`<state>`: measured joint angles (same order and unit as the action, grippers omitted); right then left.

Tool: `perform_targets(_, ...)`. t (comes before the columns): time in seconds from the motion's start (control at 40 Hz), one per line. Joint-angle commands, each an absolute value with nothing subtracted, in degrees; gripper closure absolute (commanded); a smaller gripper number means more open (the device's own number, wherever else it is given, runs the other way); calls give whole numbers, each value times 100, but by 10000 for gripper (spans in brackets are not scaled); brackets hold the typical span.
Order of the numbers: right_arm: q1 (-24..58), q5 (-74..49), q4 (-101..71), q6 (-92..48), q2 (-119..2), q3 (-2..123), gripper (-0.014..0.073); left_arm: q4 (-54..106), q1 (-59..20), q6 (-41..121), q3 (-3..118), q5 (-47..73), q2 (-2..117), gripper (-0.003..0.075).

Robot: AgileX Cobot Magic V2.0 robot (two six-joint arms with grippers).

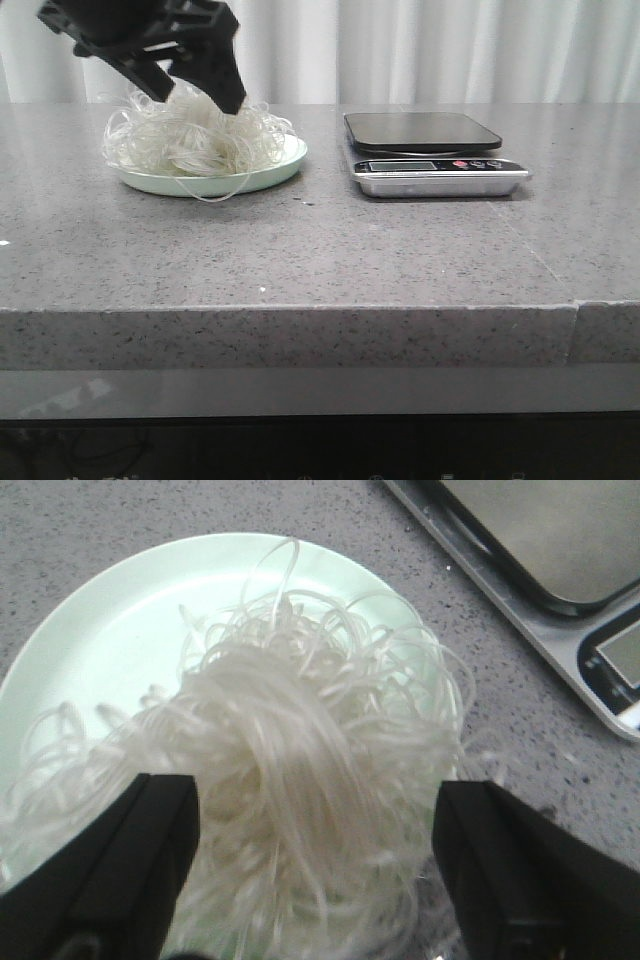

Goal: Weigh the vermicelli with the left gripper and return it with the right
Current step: 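Lower the left gripper onto the vermicelli pile and close on it, then lift the vermicelli with the left gripper and carry it over the scale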

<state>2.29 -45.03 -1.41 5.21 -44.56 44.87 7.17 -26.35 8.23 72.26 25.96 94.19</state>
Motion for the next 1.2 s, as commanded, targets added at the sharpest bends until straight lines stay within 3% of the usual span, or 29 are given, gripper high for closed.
perform_targets(0.0,248,-4233,-126,449,-4466,4698,44,762,-2672,836,7570,2232,9448,154)
perform_targets(0.125,248,-4233,-126,449,-4466,4698,44,711,-2672,836,7698,2232,9695,172)
perform_targets(0.375,248,-4233,-126,449,-4466,4698,44,711,-2672,836,7695,2216,9791,428)
perform_targets(0.574,248,-4233,-126,449,-4466,4698,44,711,-2672,836,7695,2219,9791,571)
perform_targets(0.799,248,-4233,-126,449,-4466,4698,44,711,-2672,836,7974,2433,9581,563)
perform_targets(1.174,248,-4239,-126,449,-4466,4698,44,780,-2963,836,9662,2923,9456,563)
